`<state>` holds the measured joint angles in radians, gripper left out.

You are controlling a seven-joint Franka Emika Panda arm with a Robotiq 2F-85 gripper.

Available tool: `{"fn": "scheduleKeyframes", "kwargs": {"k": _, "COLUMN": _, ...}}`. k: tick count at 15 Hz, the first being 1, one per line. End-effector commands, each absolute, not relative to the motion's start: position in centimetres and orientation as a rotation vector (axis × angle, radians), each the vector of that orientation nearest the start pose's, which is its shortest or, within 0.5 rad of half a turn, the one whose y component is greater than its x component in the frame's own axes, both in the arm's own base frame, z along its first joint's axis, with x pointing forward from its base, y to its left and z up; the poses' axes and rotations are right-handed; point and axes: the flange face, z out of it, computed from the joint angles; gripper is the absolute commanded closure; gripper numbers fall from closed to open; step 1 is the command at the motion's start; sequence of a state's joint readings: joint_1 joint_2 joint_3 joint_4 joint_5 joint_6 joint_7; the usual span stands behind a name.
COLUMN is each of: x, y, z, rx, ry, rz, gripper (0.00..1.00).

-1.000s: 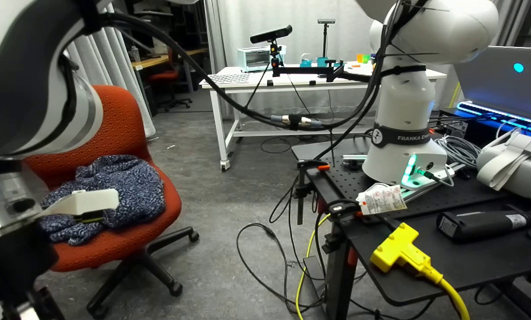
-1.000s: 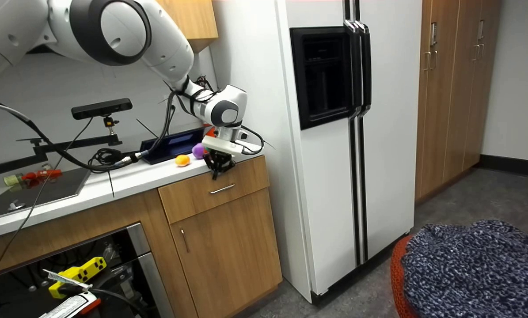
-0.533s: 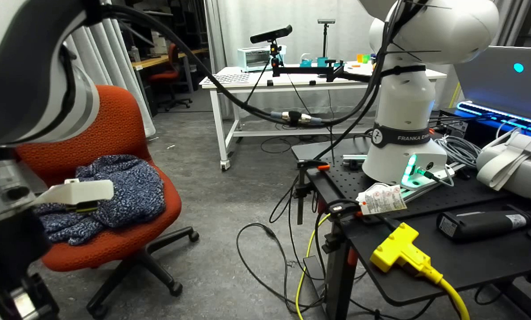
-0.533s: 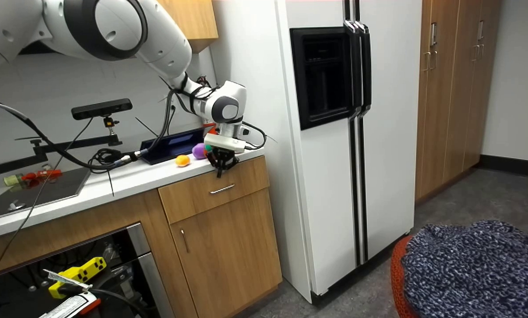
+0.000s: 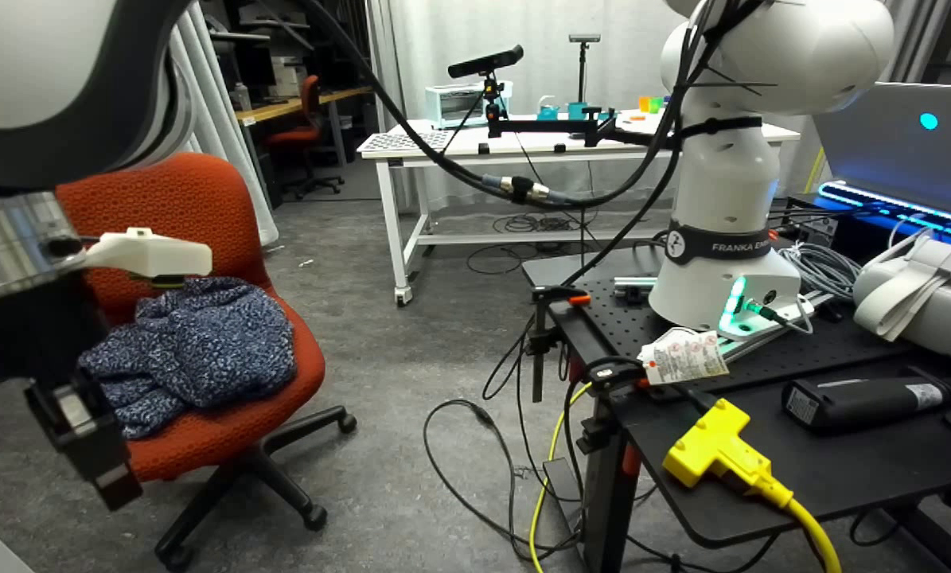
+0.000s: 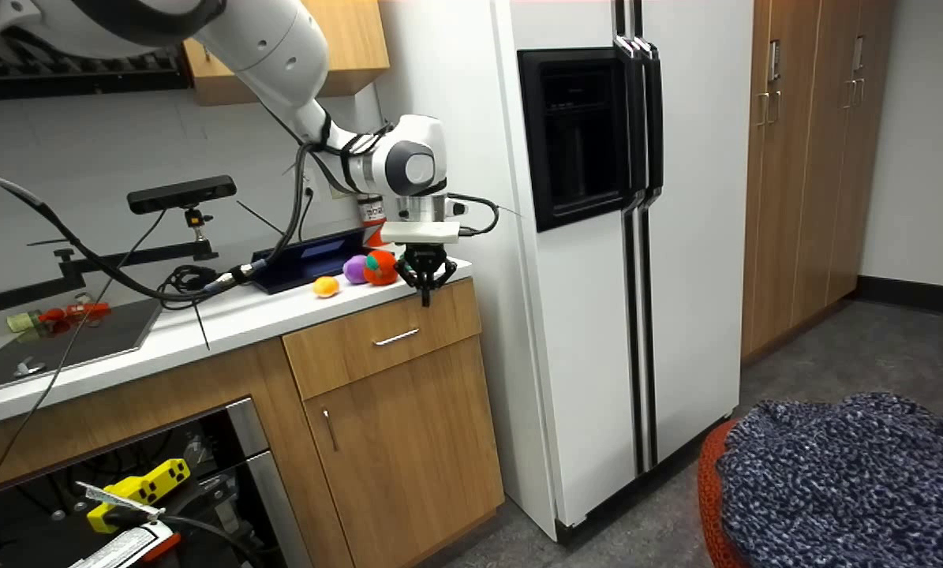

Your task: Close the top drawer

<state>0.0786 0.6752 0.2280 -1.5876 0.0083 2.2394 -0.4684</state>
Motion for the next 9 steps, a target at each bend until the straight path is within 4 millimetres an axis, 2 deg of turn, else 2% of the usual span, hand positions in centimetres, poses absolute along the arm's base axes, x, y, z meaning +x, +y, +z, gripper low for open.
{"fn": "scheduleKeyframes", "kwargs": {"k": 1, "x": 64.3, "y": 16.8, "z": 28.0, "rx": -2.901, "ry": -1.013, "rz": -0.051, "gripper": 1.00}}
{"fn": "scheduleKeyframes", "kwargs": {"k": 9, "x": 57.4, "y": 13.5, "z": 33.4, "rx": -2.969, "ry": -0.926, "rz": -0.131, "gripper": 1.00}}
